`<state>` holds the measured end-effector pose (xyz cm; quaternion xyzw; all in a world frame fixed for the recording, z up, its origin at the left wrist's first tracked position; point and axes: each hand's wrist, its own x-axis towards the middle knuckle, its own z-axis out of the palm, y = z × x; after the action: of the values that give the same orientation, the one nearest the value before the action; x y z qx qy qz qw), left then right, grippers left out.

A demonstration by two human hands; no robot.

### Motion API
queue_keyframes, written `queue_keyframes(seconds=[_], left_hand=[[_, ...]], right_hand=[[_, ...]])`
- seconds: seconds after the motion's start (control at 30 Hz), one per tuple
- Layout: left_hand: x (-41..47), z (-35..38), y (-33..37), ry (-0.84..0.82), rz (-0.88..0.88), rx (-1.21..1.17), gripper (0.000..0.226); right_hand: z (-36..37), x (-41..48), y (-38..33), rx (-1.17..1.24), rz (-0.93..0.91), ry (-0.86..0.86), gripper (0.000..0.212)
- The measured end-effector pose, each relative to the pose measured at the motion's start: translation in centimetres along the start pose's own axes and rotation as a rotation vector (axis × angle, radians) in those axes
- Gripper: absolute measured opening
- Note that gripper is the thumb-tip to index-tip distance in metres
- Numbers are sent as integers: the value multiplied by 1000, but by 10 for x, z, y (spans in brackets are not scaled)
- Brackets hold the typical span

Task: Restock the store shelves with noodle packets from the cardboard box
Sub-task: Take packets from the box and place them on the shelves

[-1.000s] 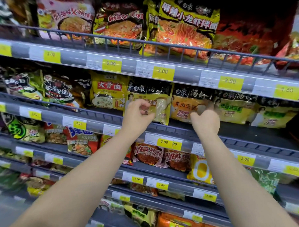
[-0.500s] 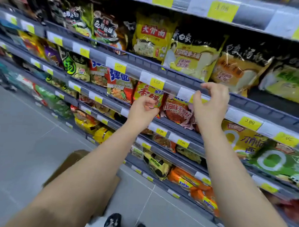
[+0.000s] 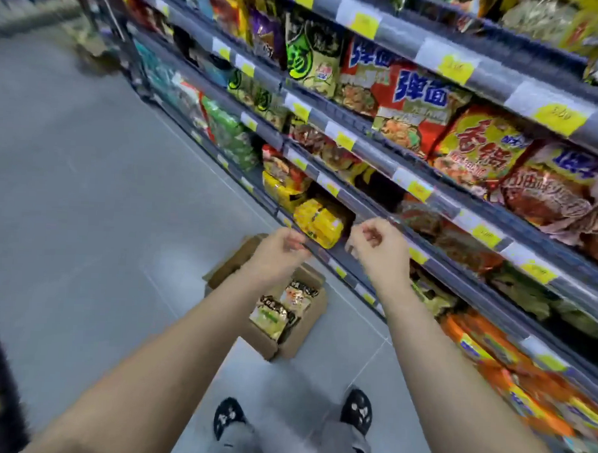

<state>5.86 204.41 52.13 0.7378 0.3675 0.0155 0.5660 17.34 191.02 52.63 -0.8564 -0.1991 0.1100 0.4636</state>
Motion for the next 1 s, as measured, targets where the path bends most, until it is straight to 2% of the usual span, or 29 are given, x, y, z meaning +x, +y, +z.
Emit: queue_keyframes(seconds=[0.13,0.27,0.43,0.6,0.77,1.0], left_hand=[[-4,-54,-73,10,-142,57,15],[4,-80,-131,-5,-250,81,14],[33,-88,-168,-98,-353,92,23],[86,-94,-183,-133,-418,117,15],[171,-95,-208,-105,-512,128,12],[294,-60,-306,-140,-534,241,20]], right_hand=[[87,-39,16,16,143,-164,12],[141,-67,42,61,324,-243,18],[180,-72,72,60,473,-239,14],[206,-40,90,68,578,-262,21],[246,16,123,55,636,-182,26],[326,68,221,-22,675,-149,29]])
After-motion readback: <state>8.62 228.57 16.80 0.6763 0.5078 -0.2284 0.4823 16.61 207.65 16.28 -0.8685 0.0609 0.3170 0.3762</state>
